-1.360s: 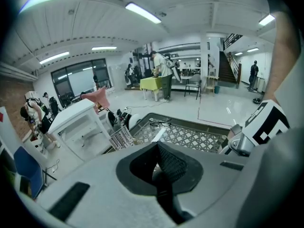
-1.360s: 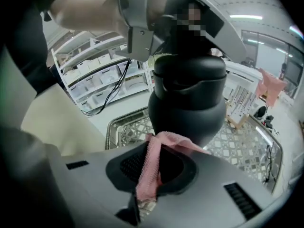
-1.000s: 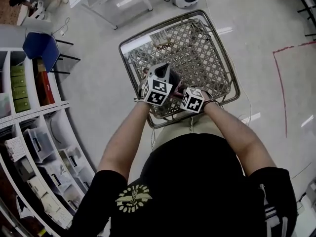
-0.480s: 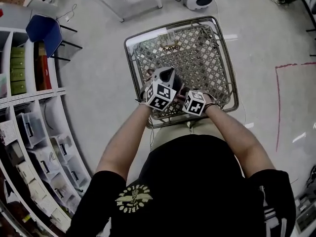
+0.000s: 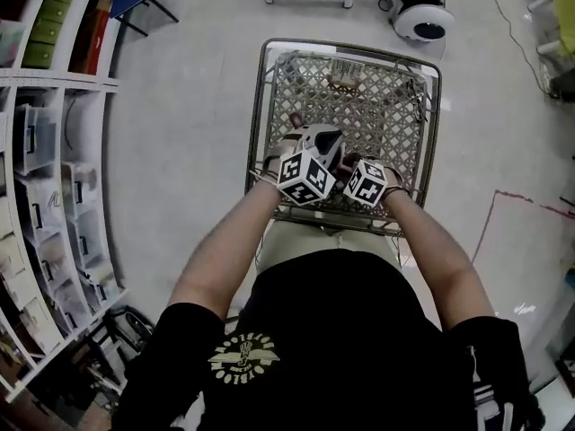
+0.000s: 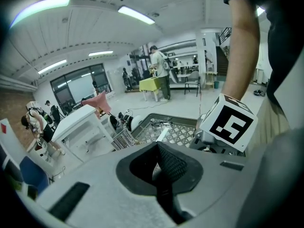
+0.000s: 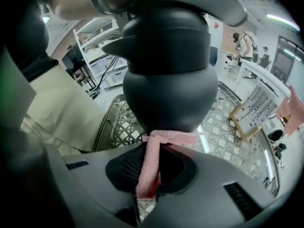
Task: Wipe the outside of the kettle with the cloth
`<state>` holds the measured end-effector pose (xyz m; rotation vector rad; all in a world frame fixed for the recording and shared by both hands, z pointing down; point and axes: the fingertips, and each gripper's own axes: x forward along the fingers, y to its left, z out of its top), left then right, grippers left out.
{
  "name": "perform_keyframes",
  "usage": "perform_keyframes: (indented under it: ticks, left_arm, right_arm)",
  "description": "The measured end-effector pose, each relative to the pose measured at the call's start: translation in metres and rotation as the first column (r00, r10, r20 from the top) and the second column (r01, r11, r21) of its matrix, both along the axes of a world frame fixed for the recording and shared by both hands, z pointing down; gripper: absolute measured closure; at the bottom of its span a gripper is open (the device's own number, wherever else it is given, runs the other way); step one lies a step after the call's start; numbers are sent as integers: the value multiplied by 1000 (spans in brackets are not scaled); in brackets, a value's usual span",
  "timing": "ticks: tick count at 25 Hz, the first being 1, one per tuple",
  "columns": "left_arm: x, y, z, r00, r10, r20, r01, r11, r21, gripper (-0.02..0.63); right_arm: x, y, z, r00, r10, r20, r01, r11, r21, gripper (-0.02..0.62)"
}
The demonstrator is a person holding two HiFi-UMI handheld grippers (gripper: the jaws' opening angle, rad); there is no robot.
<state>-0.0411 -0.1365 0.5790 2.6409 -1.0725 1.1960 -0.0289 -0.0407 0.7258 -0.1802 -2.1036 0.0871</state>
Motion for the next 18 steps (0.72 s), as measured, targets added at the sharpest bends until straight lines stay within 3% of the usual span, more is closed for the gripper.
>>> perform_keyframes:
  ticks: [5,11,18]
  left_arm:
    - [-9,-5,-2,999,-48,3,48,999,-15,600]
    - [-8,-14,-3,997,-69,21,69,998,7,600]
    - [-18,0,4,994,-102,38,101,995,27,600]
  right_arm:
    - [-4,-23,3,988,-147,-42,148,988,41,558]
    - [-15,-67,5,974,-217,-58,222,969,110,558]
    - [-40,-73,9,956,-286,-61,292,942,165,558]
